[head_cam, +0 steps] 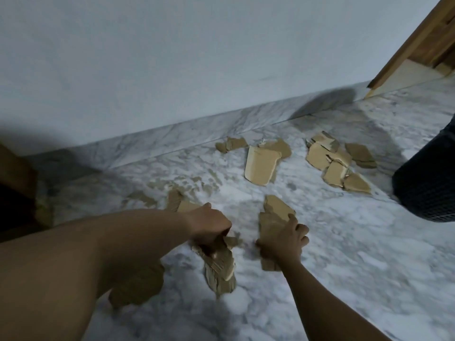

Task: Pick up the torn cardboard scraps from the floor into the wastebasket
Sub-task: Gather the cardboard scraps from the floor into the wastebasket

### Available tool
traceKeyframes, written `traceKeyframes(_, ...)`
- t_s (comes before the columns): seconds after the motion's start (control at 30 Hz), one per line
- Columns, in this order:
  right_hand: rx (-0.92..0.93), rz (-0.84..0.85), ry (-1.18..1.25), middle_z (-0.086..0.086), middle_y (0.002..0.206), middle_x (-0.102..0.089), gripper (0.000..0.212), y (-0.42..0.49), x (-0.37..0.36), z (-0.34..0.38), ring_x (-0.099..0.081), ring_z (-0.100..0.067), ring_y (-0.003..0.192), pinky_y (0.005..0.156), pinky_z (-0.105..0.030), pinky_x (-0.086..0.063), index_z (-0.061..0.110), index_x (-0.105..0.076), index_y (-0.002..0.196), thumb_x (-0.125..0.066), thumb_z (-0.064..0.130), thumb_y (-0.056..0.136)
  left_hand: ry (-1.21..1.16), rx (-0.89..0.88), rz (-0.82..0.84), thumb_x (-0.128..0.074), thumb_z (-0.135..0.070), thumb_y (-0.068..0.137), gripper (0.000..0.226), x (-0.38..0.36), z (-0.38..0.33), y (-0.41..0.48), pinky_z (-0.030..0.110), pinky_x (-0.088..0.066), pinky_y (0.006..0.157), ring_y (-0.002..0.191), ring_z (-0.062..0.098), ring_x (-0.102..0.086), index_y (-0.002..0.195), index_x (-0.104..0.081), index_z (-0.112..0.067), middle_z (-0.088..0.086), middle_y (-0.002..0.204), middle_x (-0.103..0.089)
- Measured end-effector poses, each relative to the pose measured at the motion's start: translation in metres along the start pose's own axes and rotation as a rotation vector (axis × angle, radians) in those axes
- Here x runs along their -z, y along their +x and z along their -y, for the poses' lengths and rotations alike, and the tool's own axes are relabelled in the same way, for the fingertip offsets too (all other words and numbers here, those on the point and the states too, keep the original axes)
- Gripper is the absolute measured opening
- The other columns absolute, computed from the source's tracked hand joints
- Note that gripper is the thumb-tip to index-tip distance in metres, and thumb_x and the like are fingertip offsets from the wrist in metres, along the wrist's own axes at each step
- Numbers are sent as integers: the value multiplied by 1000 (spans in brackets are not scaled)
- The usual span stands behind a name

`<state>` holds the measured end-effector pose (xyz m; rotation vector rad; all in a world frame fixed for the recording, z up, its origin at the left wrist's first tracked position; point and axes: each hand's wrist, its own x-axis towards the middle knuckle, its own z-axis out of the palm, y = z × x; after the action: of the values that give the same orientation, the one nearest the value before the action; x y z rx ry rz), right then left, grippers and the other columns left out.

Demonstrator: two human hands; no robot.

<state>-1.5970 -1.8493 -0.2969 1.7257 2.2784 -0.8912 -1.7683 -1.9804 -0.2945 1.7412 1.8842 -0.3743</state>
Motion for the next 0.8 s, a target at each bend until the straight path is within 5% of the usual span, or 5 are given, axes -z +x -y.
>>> traceKeyframes(0.17,395,-118,55,-6,123,-30,85,-8,22,20,-29,-31,125,98,-48,-45,16,-35,138,-78,22,65,-214,40,38,-75,-43,81,38,19,13,-20,34,-52,69,69,19,-57,86,-63,-7,2,78,-61)
traceKeyframes(0.3,515,2,211,8,129,-22,89,-31,10,39,-39,-23,116,68,-30,-59,25,-34,140,-80,31,64,-330,143,27,-71,-32,87,40,42,24,-60,27,-28,52,53,20,-36,71,-63,4,7,55,-41)
traceKeyframes(0.53,856,289,-276,3,137,-25,79,-107,-68,-4,-32,-26,129,99,-39,-42,33,-38,136,-60,70,70,-389,465,177,-72,-46,84,38,1,30,-148,32,-40,66,63,17,-46,80,-67,-9,8,75,-61)
traceKeyframes(0.63,832,96,-264,5,140,-33,72,-113,-84,-3,-35,-23,127,99,-40,-35,36,-39,136,-50,75,77,-385,552,270,-62,-47,91,49,-31,19,-168,30,-39,63,72,18,-49,112,-67,-3,14,100,-63)
traceKeyframes(0.8,513,-35,-56,1,150,-24,91,-111,-95,6,-28,-25,135,108,-48,-30,36,-20,148,-69,53,73,-225,616,298,-47,-45,98,44,-49,0,-164,41,-53,80,91,29,-62,111,-66,-7,11,108,-64)
